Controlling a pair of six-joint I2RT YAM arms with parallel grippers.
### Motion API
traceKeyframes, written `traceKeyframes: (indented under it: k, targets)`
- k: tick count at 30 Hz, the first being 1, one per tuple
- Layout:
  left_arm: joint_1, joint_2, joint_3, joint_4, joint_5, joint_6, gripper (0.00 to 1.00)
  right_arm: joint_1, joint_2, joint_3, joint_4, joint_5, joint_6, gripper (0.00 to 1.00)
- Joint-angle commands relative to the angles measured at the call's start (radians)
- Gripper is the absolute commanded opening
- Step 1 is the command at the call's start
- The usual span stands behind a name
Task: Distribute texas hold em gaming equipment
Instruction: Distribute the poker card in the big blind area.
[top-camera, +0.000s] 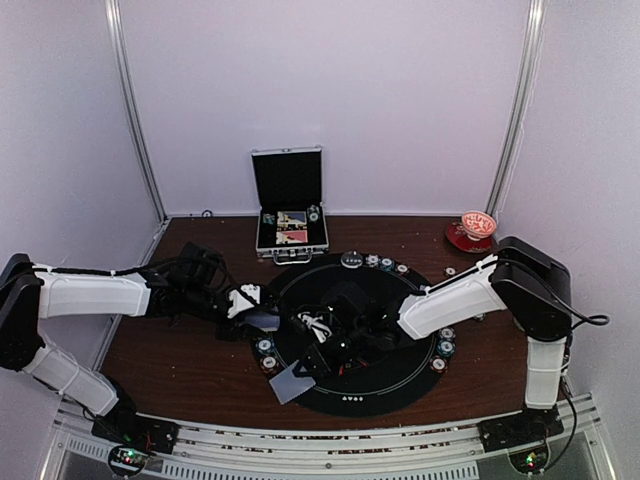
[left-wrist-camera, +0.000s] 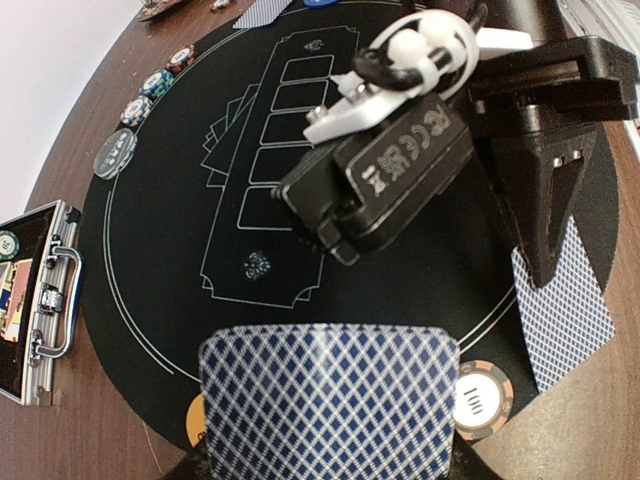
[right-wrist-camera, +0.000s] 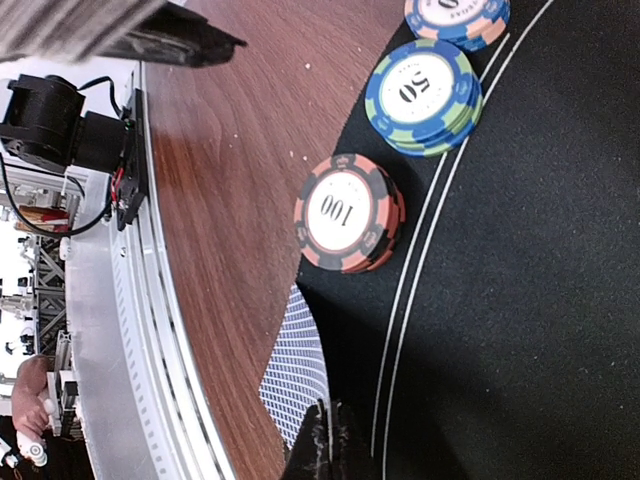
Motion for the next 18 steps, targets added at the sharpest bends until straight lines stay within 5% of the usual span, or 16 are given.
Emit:
traceKeyframes:
  k: [1,13,18]
  targets:
    - [0.005,0.009,0.008,0.031,0.019,0.001,0.32,0.006,0.019,0.057,-0.088,0.02,-0.049,0.02]
    - [0.004,0.009,0.009,0.028,0.02,0.001,0.32,0.003,0.02,0.154,-0.274,0.197,-0.12,0.37]
    - [0.004,0.01,0.01,0.029,0.021,0.001,0.32,-0.009,-0.061,0.14,-0.314,0.313,-0.115,0.62]
